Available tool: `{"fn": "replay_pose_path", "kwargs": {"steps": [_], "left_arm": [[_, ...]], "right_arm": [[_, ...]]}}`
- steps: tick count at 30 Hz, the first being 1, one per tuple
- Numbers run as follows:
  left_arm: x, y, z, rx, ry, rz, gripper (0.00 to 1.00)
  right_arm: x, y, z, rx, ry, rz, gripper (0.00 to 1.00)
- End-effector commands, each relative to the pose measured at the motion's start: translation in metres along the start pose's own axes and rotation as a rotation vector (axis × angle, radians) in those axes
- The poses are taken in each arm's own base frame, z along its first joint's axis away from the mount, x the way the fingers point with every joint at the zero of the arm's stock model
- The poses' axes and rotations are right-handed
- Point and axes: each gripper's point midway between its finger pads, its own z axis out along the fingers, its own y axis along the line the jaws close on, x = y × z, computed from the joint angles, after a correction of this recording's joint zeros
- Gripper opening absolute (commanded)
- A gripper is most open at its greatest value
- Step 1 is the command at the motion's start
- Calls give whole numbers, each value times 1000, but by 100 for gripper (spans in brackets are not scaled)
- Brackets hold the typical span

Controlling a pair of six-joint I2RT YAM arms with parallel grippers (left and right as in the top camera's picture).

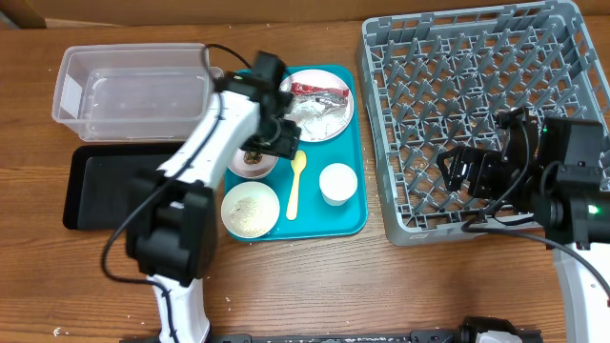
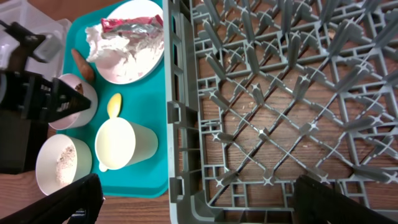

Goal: Sort waste into correct bins and load items into the dishwasher
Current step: 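Reach the left gripper to the pink bowl of rice and grasp its rim, then carry the pink bowl left and tip the food bar onto the black tray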

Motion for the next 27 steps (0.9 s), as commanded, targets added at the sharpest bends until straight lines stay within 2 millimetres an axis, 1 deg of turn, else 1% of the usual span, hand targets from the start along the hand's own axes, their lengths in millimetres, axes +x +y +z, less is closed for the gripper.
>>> {"fn": "replay_pose_path", "kwargs": {"steps": [1, 4, 6, 8, 10, 11, 15, 17, 19, 21, 23, 24, 25, 27], "left_arm": [[-8, 9, 11, -137, -21, -56, 62], [-9, 14, 20, -184, -24, -81, 57], [-8, 19, 25, -210, -17, -100, 49], [-6, 22, 32, -222, -2, -105, 36], [-5, 23, 37, -225, 8, -104, 10], [-4, 23, 39, -222, 13, -104, 4], [-5, 14, 37, -192, 12, -97, 4], [-8, 9, 30, -173, 13, -91, 4], [-11, 3, 18, -148, 20, -90, 4], [-15, -6, -3, -110, 20, -88, 4], [-21, -11, -31, -84, 10, -84, 4], [-24, -14, -50, -69, -2, -88, 4], [-26, -15, -64, -58, -12, -90, 4], [-27, -19, -102, -28, -39, -91, 4]], "right_arm": [[-4, 2, 0, -9, 3, -7, 99], [-3, 1, 2, -7, 14, -3, 99], [-2, 1, 2, -4, 16, -2, 99], [-2, 1, 2, -4, 16, -2, 98], [-2, 1, 2, -4, 16, -2, 97], [-2, 0, 2, 0, 16, -2, 97], [-2, 0, 2, 3, 15, -2, 96], [-2, 0, 2, 3, 15, -2, 96], [-2, 0, 2, 3, 15, -2, 96], [-2, 0, 2, 3, 15, -2, 96], [-3, 0, 2, 2, 12, -3, 96], [-3, 0, 2, 2, 11, -3, 96], [-4, 0, 2, 2, 10, -3, 96], [-4, 0, 2, 2, 8, -4, 96]]}}
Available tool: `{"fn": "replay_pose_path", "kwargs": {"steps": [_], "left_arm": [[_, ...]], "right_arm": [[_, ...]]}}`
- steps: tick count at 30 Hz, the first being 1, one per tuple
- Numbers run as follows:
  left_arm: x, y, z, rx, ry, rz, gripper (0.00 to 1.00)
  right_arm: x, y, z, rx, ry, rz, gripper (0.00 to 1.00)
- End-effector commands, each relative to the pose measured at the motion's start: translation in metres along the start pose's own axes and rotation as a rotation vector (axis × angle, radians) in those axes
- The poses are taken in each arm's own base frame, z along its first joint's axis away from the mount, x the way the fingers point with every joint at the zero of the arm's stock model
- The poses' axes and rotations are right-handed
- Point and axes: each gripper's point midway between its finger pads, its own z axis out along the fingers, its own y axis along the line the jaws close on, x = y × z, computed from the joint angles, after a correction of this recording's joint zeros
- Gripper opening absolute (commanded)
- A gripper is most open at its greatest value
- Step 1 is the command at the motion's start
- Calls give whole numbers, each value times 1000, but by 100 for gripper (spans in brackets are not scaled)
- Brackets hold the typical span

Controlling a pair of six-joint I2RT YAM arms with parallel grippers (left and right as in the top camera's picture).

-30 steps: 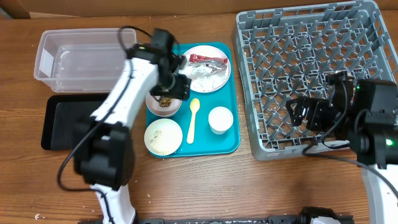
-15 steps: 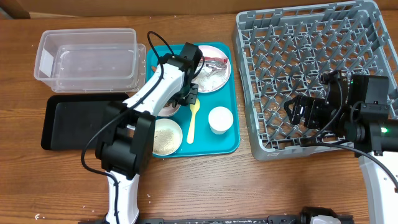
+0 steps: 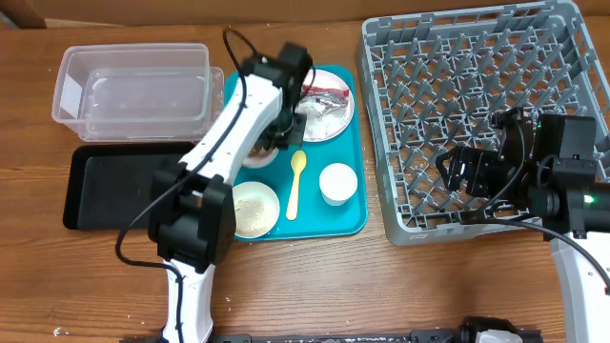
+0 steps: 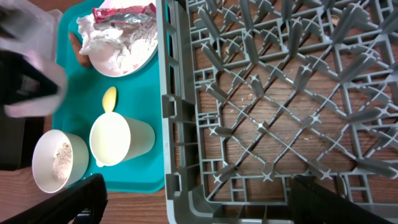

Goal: Sort waste into correct bins and load items into the dishwasher
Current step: 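Carry the pink bowl left and tip the food bar onto the black tray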

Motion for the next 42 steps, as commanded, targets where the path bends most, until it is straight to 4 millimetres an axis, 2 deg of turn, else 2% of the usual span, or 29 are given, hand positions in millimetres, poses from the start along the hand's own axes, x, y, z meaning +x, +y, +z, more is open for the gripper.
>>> {"fn": "replay_pose_path", "kwargs": {"steps": [1, 2, 3, 7, 10, 13, 15, 18, 23, 27, 30, 34, 38, 40, 42], "left_arm": [[-10, -6, -75, 98, -120, -11, 4], [-6, -3, -90, 102, -128, -16, 4], [6, 6, -116, 102, -138, -30, 4], [37, 32, -162, 133, -187, -48, 4], [67, 67, -185, 135, -229, -135, 4], [92, 99, -187, 155, -242, -216, 4], [99, 112, -183, 254, -280, -247, 4], [97, 127, -172, 442, -355, -278, 4], [97, 162, -140, 733, -479, -338, 4], [100, 192, -125, 996, -688, -364, 4], [105, 216, -115, 1106, -836, -400, 4], [109, 253, -84, 1226, -982, -506, 4], [112, 269, -32, 1344, -866, -718, 4], [114, 268, -21, 1368, -838, -759, 4], [114, 268, -20, 1377, -826, -773, 4]], "right_arm": [[-8, 3, -5, -3, -29, -16, 96], [-8, 3, -5, -3, -28, -15, 96], [-8, 3, -5, -3, -27, -15, 96], [-7, 3, -5, -2, -25, -14, 96], [-7, 3, -5, -3, -24, -10, 96], [-7, 3, -5, -3, -23, -10, 96], [-7, 3, -5, -3, -23, -10, 96], [-7, 3, -5, -3, -23, -10, 96], [-5, 3, -5, -2, -18, -8, 96], [-6, 3, -5, -2, -18, -9, 96], [-6, 3, -5, -2, -18, -9, 96], [-6, 3, -5, -2, -21, -10, 96], [-6, 3, -5, -2, -20, -10, 96], [-6, 3, -5, -2, -21, -10, 96], [-7, 3, -5, -2, -22, -10, 97]]}}
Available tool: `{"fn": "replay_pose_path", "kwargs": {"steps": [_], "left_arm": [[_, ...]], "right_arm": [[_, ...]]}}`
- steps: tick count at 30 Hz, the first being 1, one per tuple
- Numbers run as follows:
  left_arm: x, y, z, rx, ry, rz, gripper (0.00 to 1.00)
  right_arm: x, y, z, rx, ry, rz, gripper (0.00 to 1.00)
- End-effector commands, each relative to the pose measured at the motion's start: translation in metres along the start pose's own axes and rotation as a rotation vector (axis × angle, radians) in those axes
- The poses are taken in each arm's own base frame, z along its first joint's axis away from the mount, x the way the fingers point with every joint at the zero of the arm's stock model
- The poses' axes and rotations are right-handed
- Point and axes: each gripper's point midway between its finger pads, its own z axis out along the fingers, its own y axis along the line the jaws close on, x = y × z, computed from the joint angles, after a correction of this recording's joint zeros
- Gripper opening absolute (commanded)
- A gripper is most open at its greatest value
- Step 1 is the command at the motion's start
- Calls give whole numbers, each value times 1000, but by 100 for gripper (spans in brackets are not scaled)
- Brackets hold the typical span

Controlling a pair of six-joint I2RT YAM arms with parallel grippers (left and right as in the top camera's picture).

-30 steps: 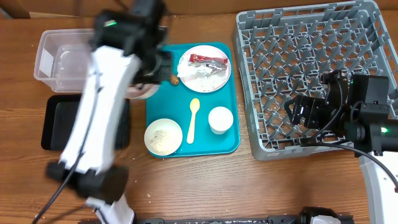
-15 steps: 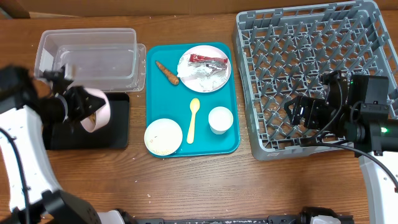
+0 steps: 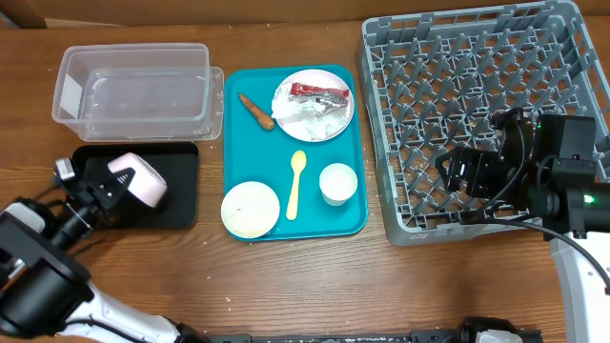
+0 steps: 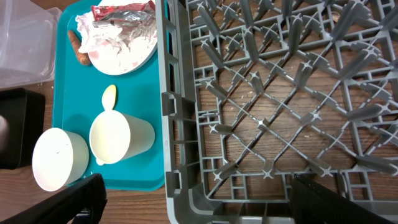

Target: Sort waste into correct bins and load items into the dishwasher

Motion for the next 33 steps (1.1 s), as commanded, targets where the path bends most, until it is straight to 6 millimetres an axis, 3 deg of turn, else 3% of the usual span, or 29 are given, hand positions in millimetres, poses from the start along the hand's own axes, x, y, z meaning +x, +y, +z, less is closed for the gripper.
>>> {"fn": "replay_pose_path", "kwargs": {"steps": [1, 4, 7, 12, 14, 16, 20, 22, 26, 30, 33], "left_arm": [[-6, -11, -1, 75, -40, -2, 4], [-12, -23, -2, 75, -40, 11, 4], [-19, -47, -3, 74, -42, 68, 4], [-16, -120, 4, 55, 2, 320, 4], [1, -147, 18, 17, 87, 440, 4], [31, -173, 42, -36, 231, 589, 4], [86, -198, 86, -128, 466, 755, 4], [102, -191, 117, -301, 539, 778, 4], [106, -161, 159, -696, 490, 871, 4], [132, -142, 193, -851, 530, 1040, 4], [147, -116, 210, -952, 574, 1076, 4]], "right_arm": [[-8, 3, -5, -2, -29, -14, 97], [-9, 3, -5, -3, -31, -14, 97], [-10, 3, -5, -3, -34, -15, 97], [-10, 3, -5, -3, -36, -17, 97], [-10, 3, -5, -3, -36, -16, 97], [-10, 3, -5, -3, -37, -16, 97], [-11, 3, -5, -4, -40, -18, 97], [-12, 4, -5, -4, -43, -19, 98], [-11, 3, -5, -3, -39, -17, 100], [-9, 3, -5, -3, -32, -15, 100], [-7, 3, -5, -2, -25, -12, 100]]}}
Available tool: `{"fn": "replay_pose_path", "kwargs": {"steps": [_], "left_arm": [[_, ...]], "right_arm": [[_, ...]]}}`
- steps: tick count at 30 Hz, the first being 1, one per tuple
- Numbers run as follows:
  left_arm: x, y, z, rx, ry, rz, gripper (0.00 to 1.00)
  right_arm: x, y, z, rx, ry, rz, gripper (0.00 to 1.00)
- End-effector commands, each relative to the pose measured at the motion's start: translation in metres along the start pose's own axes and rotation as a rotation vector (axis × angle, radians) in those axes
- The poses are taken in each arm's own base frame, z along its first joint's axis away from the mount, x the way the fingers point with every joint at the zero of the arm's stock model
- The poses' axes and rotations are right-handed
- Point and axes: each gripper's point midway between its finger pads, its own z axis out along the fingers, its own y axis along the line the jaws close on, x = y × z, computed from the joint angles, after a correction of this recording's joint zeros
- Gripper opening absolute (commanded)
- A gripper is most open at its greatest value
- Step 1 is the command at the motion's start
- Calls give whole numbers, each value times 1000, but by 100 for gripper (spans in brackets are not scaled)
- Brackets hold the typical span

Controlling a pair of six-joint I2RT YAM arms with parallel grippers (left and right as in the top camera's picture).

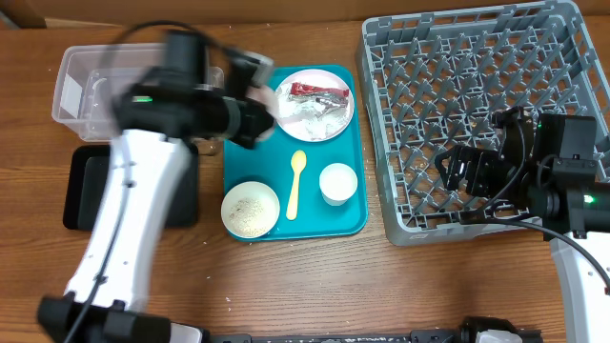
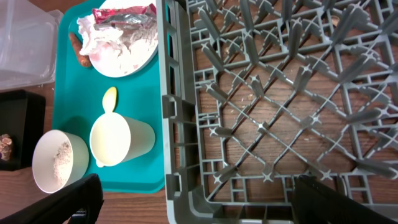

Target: Sort waste into correct bins and load items into the dishwasher

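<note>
My left gripper is a blur over the upper left of the teal tray, seemingly shut on a small pink bowl. The tray carries a white plate with crumpled foil and a red wrapper, a yellow spoon, a white cup and a white bowl with crumbs. A carrot lies left of the plate. My right gripper hangs open over the near left corner of the grey dishwasher rack, holding nothing.
A clear plastic bin stands at the back left. In front of it sits a black bin, with some brown scraps in it. The left arm stretches across both bins.
My left arm was at the table's far left, holding the pink bowl over the black bin. It now reaches over the tray's upper left with the bowl. The right arm has not moved.
My left gripper was at the pink bowl on the tray's left side, then nearer the plate with it. After that it held the bowl over the black bin, where scraps now lie. It is now back over the tray. The right gripper stayed open over the rack.
</note>
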Motion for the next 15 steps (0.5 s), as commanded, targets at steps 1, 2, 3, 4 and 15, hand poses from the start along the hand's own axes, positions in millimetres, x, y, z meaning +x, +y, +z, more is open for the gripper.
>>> {"fn": "replay_pose_path", "kwargs": {"steps": [1, 2, 3, 4, 15], "left_arm": [[12, 37, 33, -300, 107, -79, 4], [16, 37, 45, -305, 139, -78, 4], [21, 39, 58, -309, 174, -83, 4], [27, 44, 71, -316, 209, -91, 4], [93, 77, 166, -327, 494, -157, 5]], "right_arm": [[-5, 3, -5, -1, -16, -8, 100], [-5, 3, -5, -1, -16, -8, 100], [-5, 3, -5, -1, -16, -8, 100], [-5, 3, -5, -1, -16, -8, 100], [-5, 3, -5, -1, -16, -8, 100]]}}
